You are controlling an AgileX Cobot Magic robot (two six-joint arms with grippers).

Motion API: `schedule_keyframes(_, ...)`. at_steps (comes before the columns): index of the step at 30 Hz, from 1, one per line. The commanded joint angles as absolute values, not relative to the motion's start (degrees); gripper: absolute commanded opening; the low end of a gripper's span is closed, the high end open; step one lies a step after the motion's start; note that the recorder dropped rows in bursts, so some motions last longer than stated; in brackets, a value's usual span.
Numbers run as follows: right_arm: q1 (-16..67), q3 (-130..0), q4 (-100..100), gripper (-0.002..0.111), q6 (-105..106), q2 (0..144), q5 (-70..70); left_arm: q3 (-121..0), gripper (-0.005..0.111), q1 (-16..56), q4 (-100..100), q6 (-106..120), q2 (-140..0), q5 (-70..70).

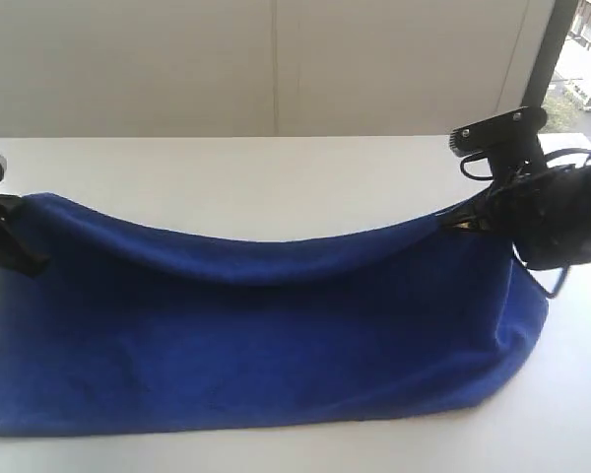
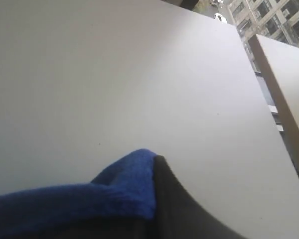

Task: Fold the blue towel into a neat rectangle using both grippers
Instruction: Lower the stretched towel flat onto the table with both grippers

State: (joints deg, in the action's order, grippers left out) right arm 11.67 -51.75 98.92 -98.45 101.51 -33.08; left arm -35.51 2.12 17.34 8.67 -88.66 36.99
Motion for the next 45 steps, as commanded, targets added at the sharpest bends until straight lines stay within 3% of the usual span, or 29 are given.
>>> schedule_keyframes(1,9.1,-60.1,99.9,0.01,-97.2,109.1,-28.4,-44.1,0.011,1.8,15.8,10.6,-99.8,37.9)
schedule_keyframes(7,7.1,-67.2,99.9,0.051,-96.7,113.5,-29.1,-52.9,0.05,1.8,13.2,11.8,-107.5,33.0)
schedule_keyframes(9,6.8,-68.1,99.9,0.055,-96.3,113.9,-31.5,-54.6,0.055,1.8,9.9,13.2,-108.3,32.8)
schedule_keyframes(17,6.3,-68.5,99.9,0.055,-91.7,112.2,-26.4,-56.1,0.056,2.5,6.1,11.3,-105.3,27.0)
schedule_keyframes(21,6.3,-68.5,98.0,0.058,-88.3,112.8,-22.9,-56.1,0.054,4.6,6.1,6.5,-102.7,15.8)
schedule_keyframes(27,6.3,-68.5,93.3,0.078,-84.5,114.2,-25.7,-56.1,0.044,10.1,6.2,5.6,-101.3,-3.4)
schedule_keyframes(36,6.3,-68.5,85.0,0.081,-75.7,112.6,-28.1,-56.1,0.0,15.6,6.2,6.2,-101.7,-12.1)
schedule_keyframes(45,6.3,-68.5,63.0,0.08,-56.8,107.0,-28.1,-56.0,0.0,15.7,6.2,9.0,-105.9,-22.2)
